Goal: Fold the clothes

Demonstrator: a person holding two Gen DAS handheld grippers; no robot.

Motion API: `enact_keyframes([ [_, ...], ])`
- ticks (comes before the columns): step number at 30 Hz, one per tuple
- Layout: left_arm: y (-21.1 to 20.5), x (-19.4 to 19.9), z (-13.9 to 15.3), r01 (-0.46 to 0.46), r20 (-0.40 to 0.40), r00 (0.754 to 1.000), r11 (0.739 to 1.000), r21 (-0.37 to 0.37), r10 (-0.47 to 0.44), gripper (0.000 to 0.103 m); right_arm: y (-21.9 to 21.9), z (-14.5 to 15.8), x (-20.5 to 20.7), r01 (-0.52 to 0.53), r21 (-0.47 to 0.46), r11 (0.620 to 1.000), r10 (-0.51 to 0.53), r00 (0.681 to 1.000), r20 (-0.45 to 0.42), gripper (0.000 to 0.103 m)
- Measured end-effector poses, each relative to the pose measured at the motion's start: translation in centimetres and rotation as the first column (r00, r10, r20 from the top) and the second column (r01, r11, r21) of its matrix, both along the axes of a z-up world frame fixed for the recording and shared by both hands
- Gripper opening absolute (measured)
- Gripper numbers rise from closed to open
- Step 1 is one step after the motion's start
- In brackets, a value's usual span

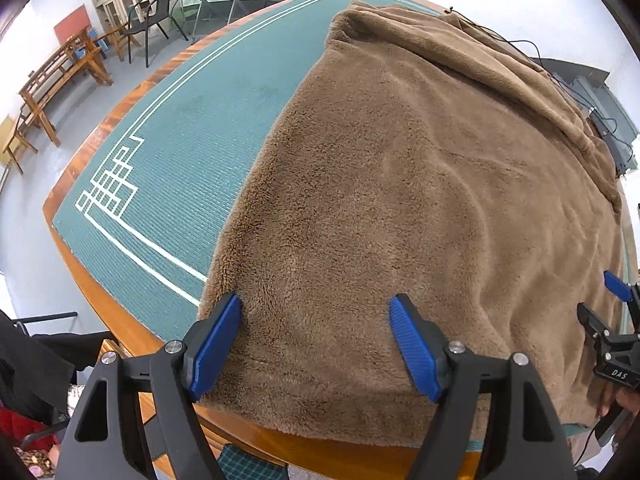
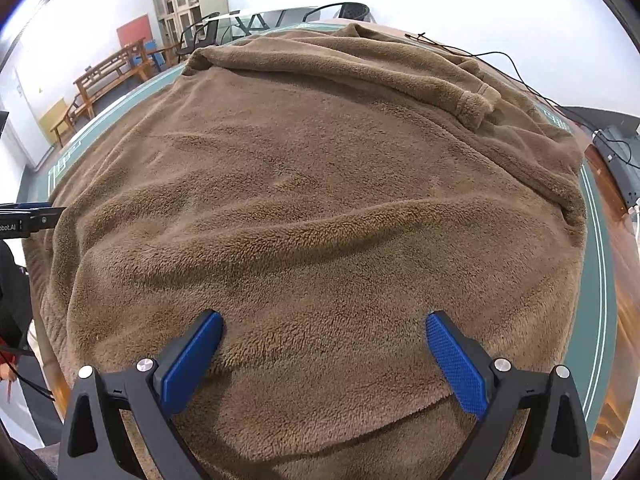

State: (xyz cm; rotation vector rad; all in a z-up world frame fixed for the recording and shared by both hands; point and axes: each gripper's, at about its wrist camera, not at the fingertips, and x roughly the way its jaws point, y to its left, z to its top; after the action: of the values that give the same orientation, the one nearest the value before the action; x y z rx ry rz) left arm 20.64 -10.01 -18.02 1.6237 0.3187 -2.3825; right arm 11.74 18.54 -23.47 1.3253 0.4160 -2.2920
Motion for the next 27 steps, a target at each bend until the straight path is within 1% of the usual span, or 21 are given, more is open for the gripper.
enact_keyframes([
  [7,0.6,0.0,-0.1,0.001,-0.003,1.000,1.000,-0.019,-0.001,0.082,0.3,0.1,0.2,-0.004,-0.007,1.000,0.004,1.000,-0.010,0.102],
  [13,0.8,-0.2,-0.1,-0.004,0.003,1.000,1.000,-0.019,0.004,0.082,0.4,0.3,0.5,-0.004,-0.010,1.000,0.004,1.000,-0.017,0.102],
  [15,0.8,-0.2,-0.1,-0.004,0.005,1.000,1.000,-0.020,0.004,0.082,1.1,0.3,1.3,-0.004,-0.011,1.000,0.004,1.000,-0.017,0.102],
  [16,0.9,-0.3,-0.1,-0.004,0.007,1.000,1.000,-0.019,0.004,0.082,0.8,-0.3,0.8,-0.004,-0.011,1.000,0.004,1.000,-0.016,0.102],
  [18,0.9,-0.4,-0.1,-0.002,0.011,1.000,1.000,-0.019,0.003,0.083,0.8,-0.5,0.6,-0.005,-0.009,1.000,0.005,1.000,-0.012,0.102],
  [21,1.1,-0.6,-0.1,0.001,0.015,1.000,1.000,-0.022,0.000,0.083,1.3,-0.2,0.9,-0.005,-0.005,1.000,0.005,1.000,-0.003,0.102],
  [23,1.0,-0.7,-0.1,0.000,0.017,1.000,1.000,-0.018,0.000,0.083,0.6,-0.1,0.5,0.007,0.004,1.000,-0.007,1.000,0.019,0.102],
  [27,1.1,-1.0,-0.2,-0.003,0.015,1.000,1.000,-0.018,0.003,0.083,1.4,0.7,0.7,0.047,-0.014,0.999,-0.046,0.997,0.068,0.102],
])
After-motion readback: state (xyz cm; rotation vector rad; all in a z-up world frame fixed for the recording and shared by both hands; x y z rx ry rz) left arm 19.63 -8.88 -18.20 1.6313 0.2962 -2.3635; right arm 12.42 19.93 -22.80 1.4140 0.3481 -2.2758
